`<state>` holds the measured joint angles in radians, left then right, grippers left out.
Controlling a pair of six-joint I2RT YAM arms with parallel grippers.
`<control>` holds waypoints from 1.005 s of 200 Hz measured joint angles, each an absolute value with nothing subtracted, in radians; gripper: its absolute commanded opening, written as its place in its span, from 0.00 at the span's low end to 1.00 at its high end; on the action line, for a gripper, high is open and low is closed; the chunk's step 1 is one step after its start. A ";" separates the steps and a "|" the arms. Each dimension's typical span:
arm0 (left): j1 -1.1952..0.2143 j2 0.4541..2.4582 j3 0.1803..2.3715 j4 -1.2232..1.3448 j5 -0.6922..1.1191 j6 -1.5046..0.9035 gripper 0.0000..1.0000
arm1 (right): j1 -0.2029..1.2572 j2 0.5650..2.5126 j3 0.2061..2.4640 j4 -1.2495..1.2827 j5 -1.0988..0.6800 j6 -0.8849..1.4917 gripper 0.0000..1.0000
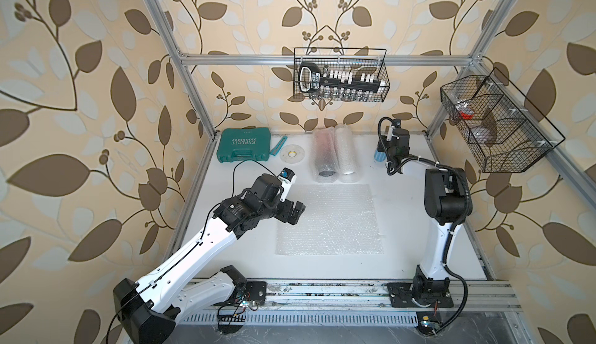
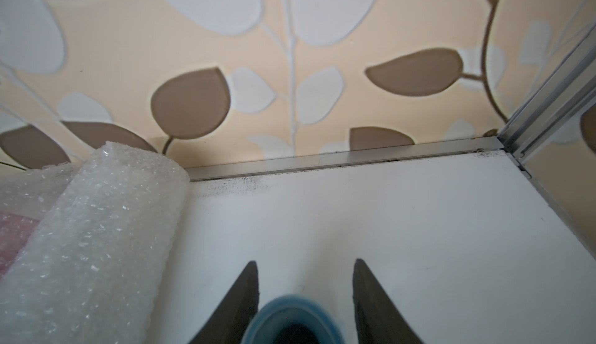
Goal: Unwrap the vase from the bubble wrap
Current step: Place the vase at the center of the board.
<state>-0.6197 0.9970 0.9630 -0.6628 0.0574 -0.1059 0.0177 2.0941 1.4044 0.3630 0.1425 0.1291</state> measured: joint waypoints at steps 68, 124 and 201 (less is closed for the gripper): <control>-0.619 0.997 0.963 -0.663 0.071 -0.105 0.99 | 0.027 2.081 1.394 0.356 0.154 0.111 0.86; -0.613 0.997 0.963 -0.663 0.072 -0.105 0.99 | 0.050 1.921 1.316 0.300 0.140 0.107 0.88; -0.600 0.997 0.963 -0.663 0.077 -0.106 0.99 | 0.061 1.626 1.201 -0.031 0.027 0.207 0.87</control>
